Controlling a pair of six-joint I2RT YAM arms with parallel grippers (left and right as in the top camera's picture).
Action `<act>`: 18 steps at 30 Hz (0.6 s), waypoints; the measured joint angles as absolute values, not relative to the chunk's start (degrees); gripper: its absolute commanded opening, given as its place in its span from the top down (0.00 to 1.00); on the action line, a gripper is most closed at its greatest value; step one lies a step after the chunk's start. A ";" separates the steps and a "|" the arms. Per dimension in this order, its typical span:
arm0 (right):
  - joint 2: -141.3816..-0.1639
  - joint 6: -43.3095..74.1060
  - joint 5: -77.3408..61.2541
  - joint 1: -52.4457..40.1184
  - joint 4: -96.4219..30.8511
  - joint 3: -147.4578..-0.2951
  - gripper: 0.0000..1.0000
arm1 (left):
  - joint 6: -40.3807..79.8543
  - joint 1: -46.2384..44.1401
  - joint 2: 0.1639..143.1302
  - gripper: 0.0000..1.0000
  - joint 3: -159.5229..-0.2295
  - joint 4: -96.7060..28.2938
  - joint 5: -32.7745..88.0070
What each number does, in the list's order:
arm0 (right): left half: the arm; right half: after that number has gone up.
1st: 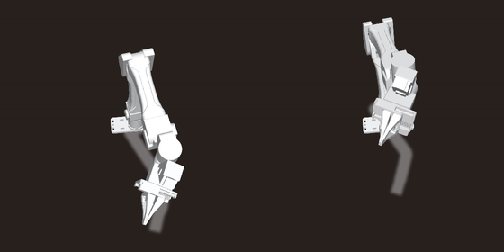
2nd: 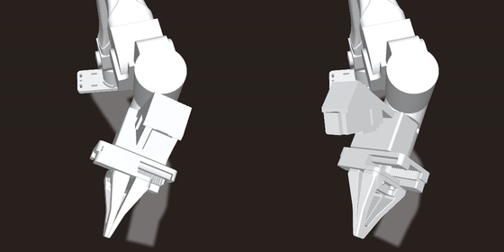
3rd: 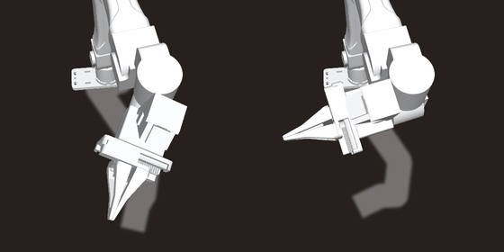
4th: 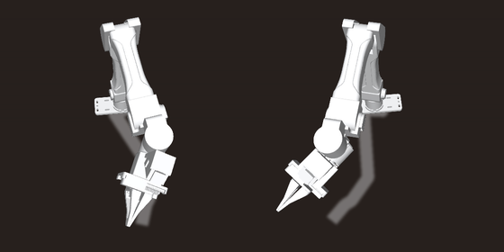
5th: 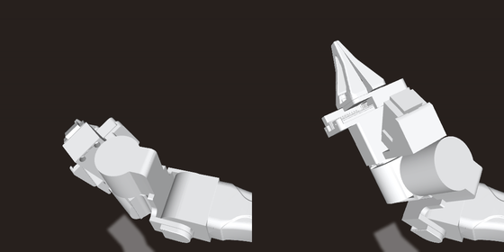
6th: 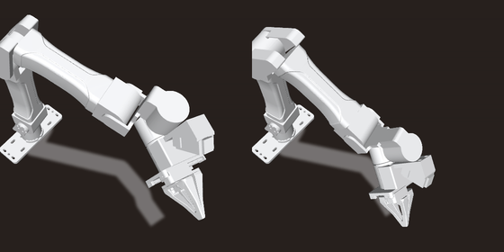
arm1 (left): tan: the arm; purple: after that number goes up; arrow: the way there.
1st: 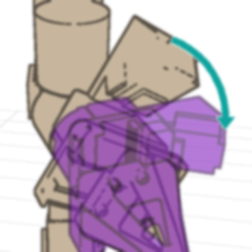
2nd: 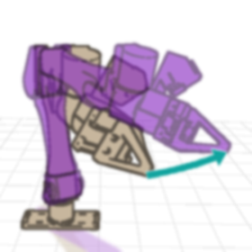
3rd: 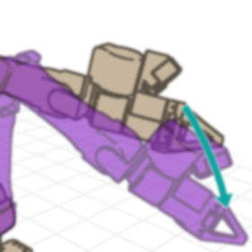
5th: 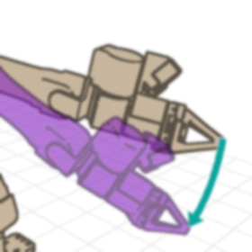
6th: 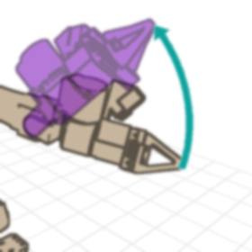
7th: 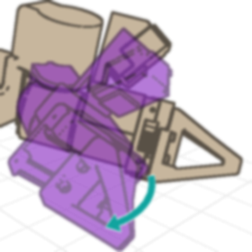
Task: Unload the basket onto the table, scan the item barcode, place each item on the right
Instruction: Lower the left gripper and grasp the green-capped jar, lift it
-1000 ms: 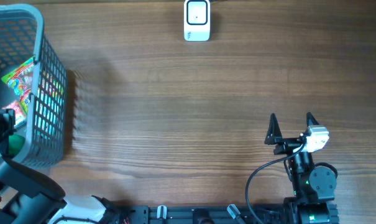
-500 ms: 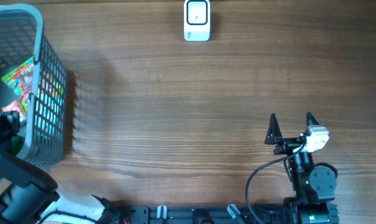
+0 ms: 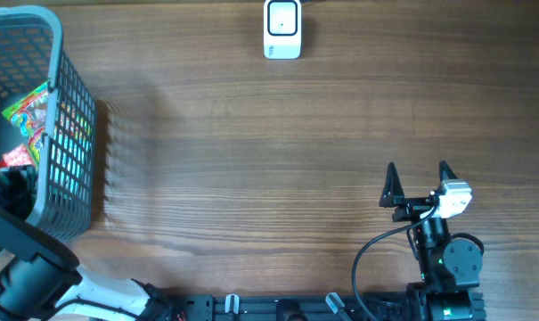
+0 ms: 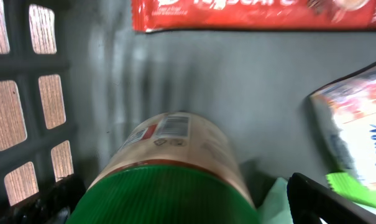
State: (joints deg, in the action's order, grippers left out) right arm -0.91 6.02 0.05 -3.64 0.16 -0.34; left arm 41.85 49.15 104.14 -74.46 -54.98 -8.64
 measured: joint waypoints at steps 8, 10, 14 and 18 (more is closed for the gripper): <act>-0.91 6.02 0.05 -3.64 0.16 -0.36 0.00 | 40.12 49.15 104.16 0.22 -74.28 -55.35 -8.78; -0.91 6.02 0.05 -3.64 0.16 -0.36 0.00 | 39.77 49.15 104.18 0.22 -74.28 -55.48 -8.78; -0.91 6.02 0.05 -3.64 0.16 -0.36 0.00 | 39.72 49.15 104.18 0.19 -74.28 -55.48 -8.84; -0.91 6.02 0.05 -3.64 0.16 -0.36 0.00 | 39.66 49.15 104.18 0.05 -74.28 -55.46 -9.52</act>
